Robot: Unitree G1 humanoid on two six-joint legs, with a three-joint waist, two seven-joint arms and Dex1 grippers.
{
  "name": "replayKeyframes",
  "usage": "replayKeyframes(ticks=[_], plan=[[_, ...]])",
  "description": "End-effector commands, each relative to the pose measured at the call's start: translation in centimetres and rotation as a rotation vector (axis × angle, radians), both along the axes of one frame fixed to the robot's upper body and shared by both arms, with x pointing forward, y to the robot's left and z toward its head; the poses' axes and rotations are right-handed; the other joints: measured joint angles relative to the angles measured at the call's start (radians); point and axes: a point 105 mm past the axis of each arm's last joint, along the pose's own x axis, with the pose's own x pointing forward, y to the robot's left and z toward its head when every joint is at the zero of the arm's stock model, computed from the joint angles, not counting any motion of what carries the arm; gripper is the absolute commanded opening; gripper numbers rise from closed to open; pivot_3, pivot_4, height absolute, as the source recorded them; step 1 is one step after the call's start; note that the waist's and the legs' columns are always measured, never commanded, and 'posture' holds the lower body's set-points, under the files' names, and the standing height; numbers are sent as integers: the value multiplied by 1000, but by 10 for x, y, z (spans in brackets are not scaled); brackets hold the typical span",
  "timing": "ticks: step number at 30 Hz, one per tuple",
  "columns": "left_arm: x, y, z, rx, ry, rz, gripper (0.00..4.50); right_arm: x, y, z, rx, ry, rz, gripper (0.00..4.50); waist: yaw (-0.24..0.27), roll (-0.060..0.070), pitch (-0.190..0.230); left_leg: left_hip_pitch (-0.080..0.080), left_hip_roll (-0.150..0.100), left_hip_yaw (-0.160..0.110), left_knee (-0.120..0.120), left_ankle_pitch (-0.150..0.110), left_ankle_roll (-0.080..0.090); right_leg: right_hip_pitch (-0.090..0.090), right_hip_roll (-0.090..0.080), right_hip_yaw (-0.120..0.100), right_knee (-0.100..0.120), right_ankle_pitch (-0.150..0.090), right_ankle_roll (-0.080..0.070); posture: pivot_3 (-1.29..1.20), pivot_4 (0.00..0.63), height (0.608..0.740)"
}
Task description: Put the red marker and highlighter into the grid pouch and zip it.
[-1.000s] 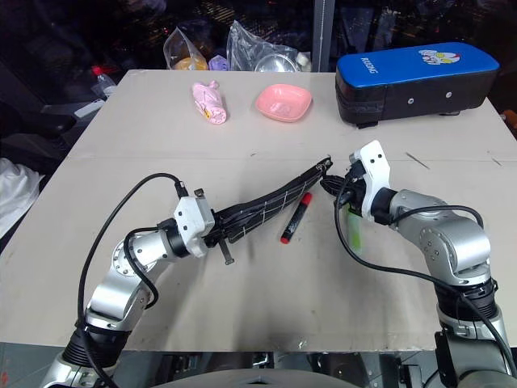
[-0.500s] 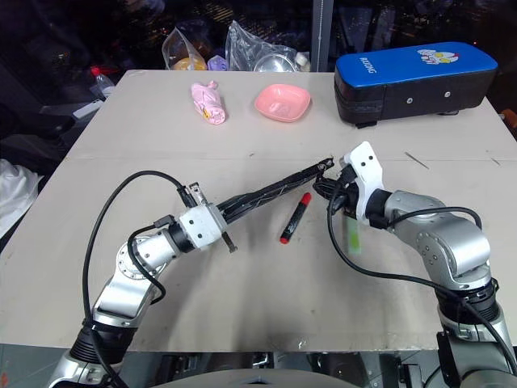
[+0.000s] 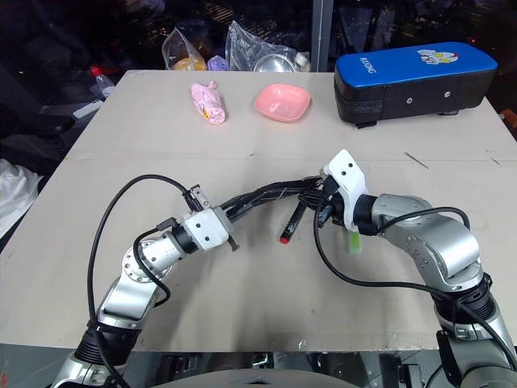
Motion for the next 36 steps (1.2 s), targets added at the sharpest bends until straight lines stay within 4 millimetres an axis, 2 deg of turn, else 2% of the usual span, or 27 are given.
replayKeyframes(ticks=[1, 7, 14, 18, 26, 36], plan=[[-1, -2, 2, -2, -28, 1, 33, -10, 7, 9, -15, -67, 74, 0, 0, 0, 0, 0, 0, 0, 0, 0, 0, 0, 0, 0, 0, 0, 0, 0, 150, 740], [0, -6, 0, 0, -26, -1, 33, -14, 13, 8, -86, -135, 138, 0, 0, 0, 0, 0, 0, 0, 0, 0, 0, 0, 0, 0, 0, 0, 0, 0, 150, 740], [1, -5, 1, 2, -29, 12, 33, -16, 17, 6, -239, -346, 264, 0, 0, 0, 0, 0, 0, 0, 0, 0, 0, 0, 0, -1, 0, 0, 0, 0, 150, 740], [2, -8, 1, 6, -37, 8, 33, -11, 23, 7, -294, -451, 306, 0, 0, 0, 0, 0, 0, 0, 1, 0, 0, 0, 0, -2, 0, 0, 0, 0, 150, 740], [-2, -11, -2, 37, -49, -21, 33, 1, 21, 10, -352, -532, 346, 0, 2, 0, 0, 0, 0, 1, 2, 0, 0, 0, 0, -3, 0, 0, 0, 0, 150, 740], [-5, -17, -5, 73, -61, -60, 33, -2, 33, 12, -415, -613, 540, 0, 2, 0, 0, 1, 0, 1, 2, 0, 0, 0, 0, -4, 1, 0, 0, 0, 150, 740]])
